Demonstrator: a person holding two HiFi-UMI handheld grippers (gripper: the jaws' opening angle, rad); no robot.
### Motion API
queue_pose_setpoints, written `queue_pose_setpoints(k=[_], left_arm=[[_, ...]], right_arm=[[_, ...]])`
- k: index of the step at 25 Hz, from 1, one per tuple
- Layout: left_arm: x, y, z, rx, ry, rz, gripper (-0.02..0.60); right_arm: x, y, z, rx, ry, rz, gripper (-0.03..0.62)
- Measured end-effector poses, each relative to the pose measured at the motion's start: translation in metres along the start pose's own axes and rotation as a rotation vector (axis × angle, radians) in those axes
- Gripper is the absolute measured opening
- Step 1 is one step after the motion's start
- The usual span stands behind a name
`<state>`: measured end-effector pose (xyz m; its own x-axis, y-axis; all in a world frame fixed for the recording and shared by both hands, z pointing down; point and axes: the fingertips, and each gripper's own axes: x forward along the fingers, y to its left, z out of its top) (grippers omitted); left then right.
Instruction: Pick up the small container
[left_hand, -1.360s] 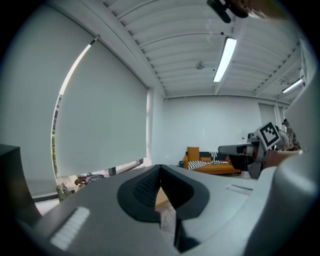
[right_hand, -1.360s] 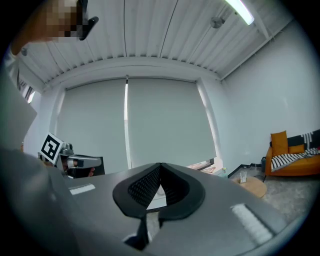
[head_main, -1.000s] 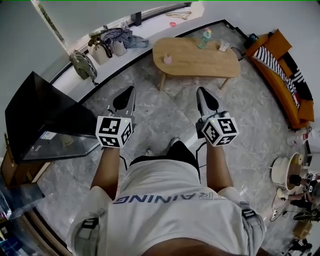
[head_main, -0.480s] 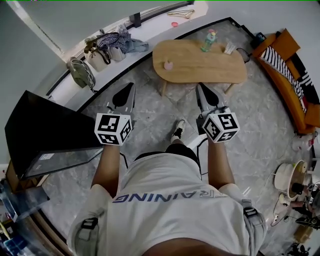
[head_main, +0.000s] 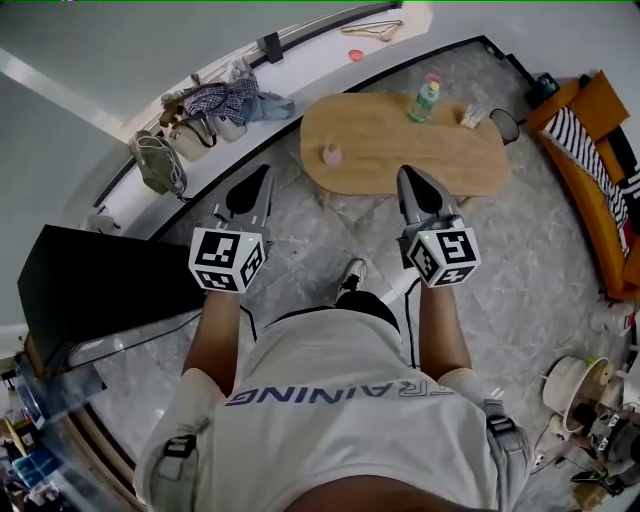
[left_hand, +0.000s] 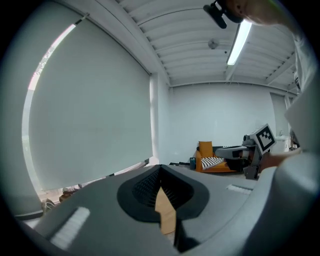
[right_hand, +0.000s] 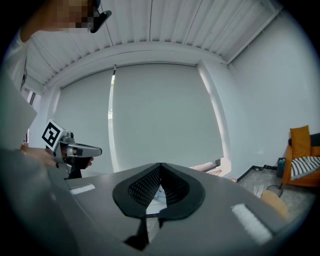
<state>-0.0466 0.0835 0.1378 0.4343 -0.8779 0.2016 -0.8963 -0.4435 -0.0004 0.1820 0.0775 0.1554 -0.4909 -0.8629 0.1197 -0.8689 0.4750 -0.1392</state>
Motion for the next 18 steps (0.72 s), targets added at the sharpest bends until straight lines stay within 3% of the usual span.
queue_pose_setpoints(k=[9,13,18], left_arm=[[0.091,-0.01,-0.01,-0.012,0.067,-0.032,0.003],[0.116,-0.009,-0.021,-0.07,0.088,-0.106,0.003],[0.142,0.012,-0.038,-0.075,0.109,-0.138,0.003]], right_arm=[[0.044,-0.084,-0.01,0.049,0.01,-0.002,0.017],[0.057,-0.095,-0.024,0.069,0.008,0.011,0.015],[0.076,-0.095,-0.046,0.057,0.045,-0.008,0.015]])
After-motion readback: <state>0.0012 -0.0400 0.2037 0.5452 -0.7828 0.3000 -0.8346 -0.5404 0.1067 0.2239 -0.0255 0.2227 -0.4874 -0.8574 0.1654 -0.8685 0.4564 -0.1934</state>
